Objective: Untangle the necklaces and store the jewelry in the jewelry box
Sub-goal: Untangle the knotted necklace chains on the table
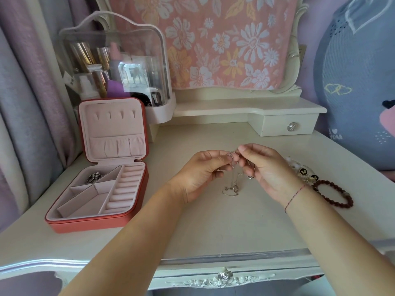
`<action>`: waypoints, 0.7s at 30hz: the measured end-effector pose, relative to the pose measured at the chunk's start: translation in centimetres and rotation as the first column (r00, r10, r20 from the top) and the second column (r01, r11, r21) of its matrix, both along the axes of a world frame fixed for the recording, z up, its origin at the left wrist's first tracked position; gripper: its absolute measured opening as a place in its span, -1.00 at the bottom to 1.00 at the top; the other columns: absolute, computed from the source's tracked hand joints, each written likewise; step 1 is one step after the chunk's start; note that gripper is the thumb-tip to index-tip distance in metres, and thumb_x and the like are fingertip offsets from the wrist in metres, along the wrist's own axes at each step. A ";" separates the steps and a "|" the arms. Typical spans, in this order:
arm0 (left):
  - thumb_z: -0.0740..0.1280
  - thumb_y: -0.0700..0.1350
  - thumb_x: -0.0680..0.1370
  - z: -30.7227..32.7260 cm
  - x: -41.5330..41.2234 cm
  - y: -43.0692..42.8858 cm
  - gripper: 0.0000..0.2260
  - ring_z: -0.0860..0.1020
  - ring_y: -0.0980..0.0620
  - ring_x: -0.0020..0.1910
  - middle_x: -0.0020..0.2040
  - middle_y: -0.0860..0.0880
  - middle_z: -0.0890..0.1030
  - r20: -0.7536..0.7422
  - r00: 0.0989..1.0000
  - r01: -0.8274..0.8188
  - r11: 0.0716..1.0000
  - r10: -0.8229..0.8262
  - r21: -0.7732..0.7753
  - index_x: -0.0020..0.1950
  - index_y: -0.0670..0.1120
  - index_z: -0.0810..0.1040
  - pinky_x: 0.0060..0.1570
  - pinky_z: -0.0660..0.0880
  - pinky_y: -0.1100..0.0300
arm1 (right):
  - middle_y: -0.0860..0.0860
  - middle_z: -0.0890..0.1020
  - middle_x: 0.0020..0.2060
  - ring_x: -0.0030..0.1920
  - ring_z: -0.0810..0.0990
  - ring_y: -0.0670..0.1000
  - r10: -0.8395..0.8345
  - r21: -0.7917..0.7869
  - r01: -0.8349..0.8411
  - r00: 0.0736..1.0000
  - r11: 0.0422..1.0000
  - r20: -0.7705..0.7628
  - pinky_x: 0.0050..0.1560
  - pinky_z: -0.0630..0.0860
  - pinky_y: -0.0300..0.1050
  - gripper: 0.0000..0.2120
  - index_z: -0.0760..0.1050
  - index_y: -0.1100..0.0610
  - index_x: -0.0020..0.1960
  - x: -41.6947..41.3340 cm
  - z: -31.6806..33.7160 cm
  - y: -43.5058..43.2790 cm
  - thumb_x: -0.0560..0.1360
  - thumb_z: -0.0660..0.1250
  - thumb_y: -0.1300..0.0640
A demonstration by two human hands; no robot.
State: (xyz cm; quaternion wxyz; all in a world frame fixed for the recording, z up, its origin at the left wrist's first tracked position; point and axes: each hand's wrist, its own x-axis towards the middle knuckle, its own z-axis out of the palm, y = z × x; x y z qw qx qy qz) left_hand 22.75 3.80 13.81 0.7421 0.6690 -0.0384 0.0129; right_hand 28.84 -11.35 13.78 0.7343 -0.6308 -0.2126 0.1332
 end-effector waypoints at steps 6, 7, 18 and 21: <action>0.37 -0.13 0.53 0.1 -0.2 0.0 -0.96 0.41 0.14 -0.39 -0.35 0.04 0.55 0.001 1.000 -0.009 0.999 0.009 0.049 -0.10 -0.07 0.59 -0.27 0.38 0.31 | 0.02 0.44 -0.45 -0.52 0.29 -0.08 0.046 0.010 -0.046 0.999 0.999 -0.017 -0.47 0.24 -0.30 -0.85 0.53 0.19 -0.16 -0.2 0.1 0.0 0.56 0.26 0.20; 0.39 -0.09 0.49 0.0 -0.1 -0.1 -0.94 0.40 0.14 -0.40 -0.36 0.05 0.54 0.006 1.000 -0.024 0.998 0.024 0.057 -0.13 -0.07 0.58 -0.27 0.38 0.31 | 0.02 0.44 -0.46 -0.52 0.29 -0.08 0.047 0.010 -0.046 0.999 0.999 -0.019 -0.47 0.24 -0.30 -0.85 0.53 0.19 -0.16 -0.3 0.1 0.0 0.56 0.26 0.21; 0.31 0.25 0.42 0.3 -0.1 -0.2 -0.60 0.36 0.08 -0.36 -0.36 0.01 0.44 0.000 0.997 -0.081 0.997 0.081 -0.002 -0.32 -0.08 0.42 -0.34 0.35 0.31 | -0.03 0.34 -0.47 -0.46 0.22 -0.08 0.088 -0.163 -0.074 0.993 0.984 0.081 -0.38 0.21 -0.27 -0.91 0.56 0.18 -0.13 -0.4 -0.2 0.1 0.52 0.32 0.18; 0.22 0.34 0.45 0.5 0.0 0.1 -0.54 0.39 0.09 -0.35 -0.33 0.01 0.47 0.002 0.996 -0.085 0.996 0.085 -0.036 -0.27 -0.06 0.46 -0.32 0.35 0.29 | -0.08 0.31 -0.51 -0.49 0.21 -0.09 0.035 -0.130 -0.025 0.997 0.991 0.075 -0.39 0.21 -0.28 -0.88 0.54 0.15 -0.18 -0.2 -0.4 0.2 0.53 0.31 0.21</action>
